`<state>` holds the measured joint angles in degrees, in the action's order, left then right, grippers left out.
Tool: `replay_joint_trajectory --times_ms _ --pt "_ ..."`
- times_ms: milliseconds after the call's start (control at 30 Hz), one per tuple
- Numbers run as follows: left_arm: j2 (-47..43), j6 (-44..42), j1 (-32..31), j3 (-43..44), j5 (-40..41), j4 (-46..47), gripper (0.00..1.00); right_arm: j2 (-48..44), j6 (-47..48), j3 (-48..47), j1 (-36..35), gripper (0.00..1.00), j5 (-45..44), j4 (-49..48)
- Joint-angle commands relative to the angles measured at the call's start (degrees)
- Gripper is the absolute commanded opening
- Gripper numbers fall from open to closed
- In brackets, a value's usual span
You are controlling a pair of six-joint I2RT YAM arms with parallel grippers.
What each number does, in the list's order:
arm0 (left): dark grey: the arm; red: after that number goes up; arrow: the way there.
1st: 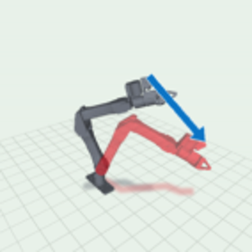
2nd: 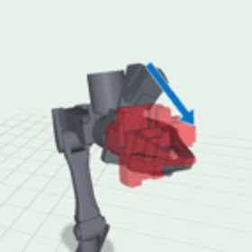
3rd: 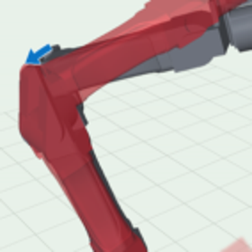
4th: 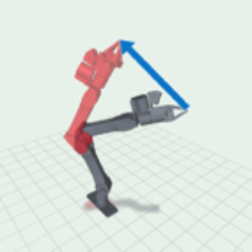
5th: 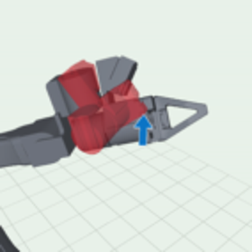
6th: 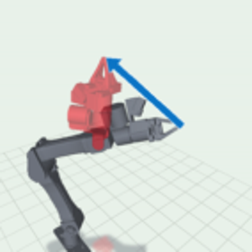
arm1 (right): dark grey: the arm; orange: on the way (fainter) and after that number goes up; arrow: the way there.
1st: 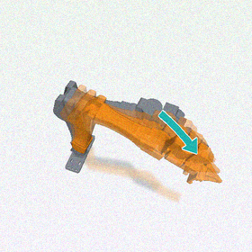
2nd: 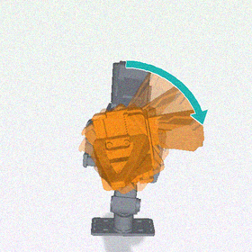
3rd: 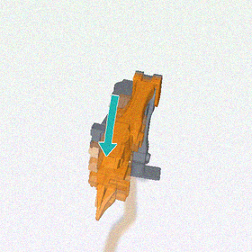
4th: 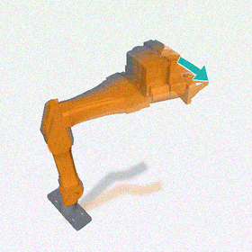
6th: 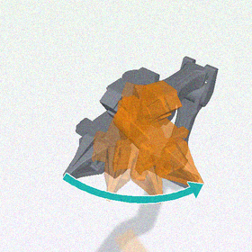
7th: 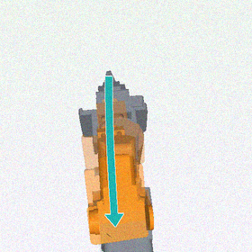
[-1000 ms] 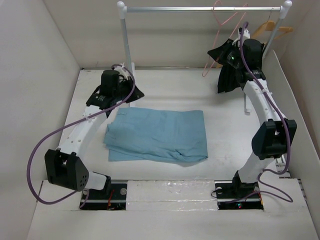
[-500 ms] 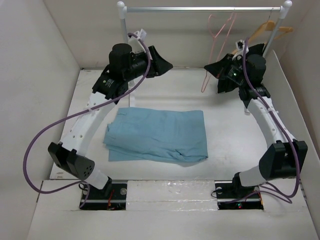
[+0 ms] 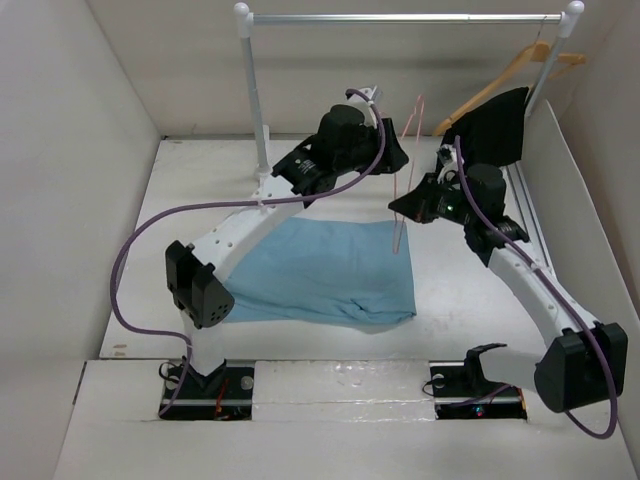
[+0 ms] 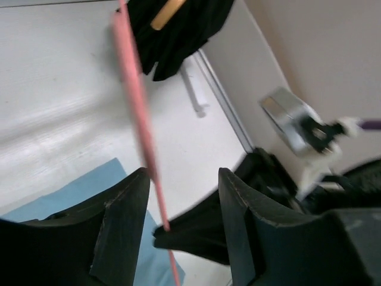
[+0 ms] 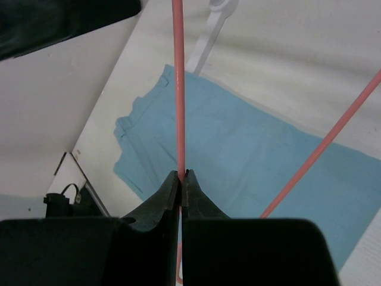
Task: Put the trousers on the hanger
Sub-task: Place trousers on hanger
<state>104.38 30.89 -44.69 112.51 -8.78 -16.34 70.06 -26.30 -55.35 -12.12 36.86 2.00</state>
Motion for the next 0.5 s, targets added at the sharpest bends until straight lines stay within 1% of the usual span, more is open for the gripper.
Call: replay_joint_trajectory --times_ms 0,33,67,200,333,367,433,467 --pt "0.29 -0.58 0.13 2.71 8.16 1.39 0.45 -3.17 1.43 1.29 -0.71 0.00 0.49 -0.26" --pt "1.34 -0.05 0.13 3.93 11.81 0.70 0.40 -4.05 2.48 1.39 -1.23 0.00 0.06 1.93" --pt "1.53 0.13 0.13 4.21 12.55 0.17 0.38 -4.84 3.53 1.30 -1.24 0.00 -0.56 3.61" --pt "1.18 0.31 0.13 3.25 13.87 1.30 0.38 -5.90 5.30 0.95 -1.24 0.00 -2.14 6.25" --pt "-0.05 0.92 -1.10 0.00 15.36 5.78 0.37 -6.08 6.00 1.12 -2.38 0.00 -2.32 7.58" --pt "-0.14 0.83 -1.63 -0.53 15.37 6.49 0.36 -6.08 5.92 1.30 -2.38 0.00 -2.32 7.67" --pt "0.21 1.09 -1.63 -0.80 15.45 6.85 0.30 -6.25 5.83 1.30 -2.91 0.00 -1.97 7.84" --pt "0.47 1.18 -1.63 -0.89 15.72 6.93 0.23 -6.25 5.65 1.39 -2.91 0.00 -1.97 7.76"
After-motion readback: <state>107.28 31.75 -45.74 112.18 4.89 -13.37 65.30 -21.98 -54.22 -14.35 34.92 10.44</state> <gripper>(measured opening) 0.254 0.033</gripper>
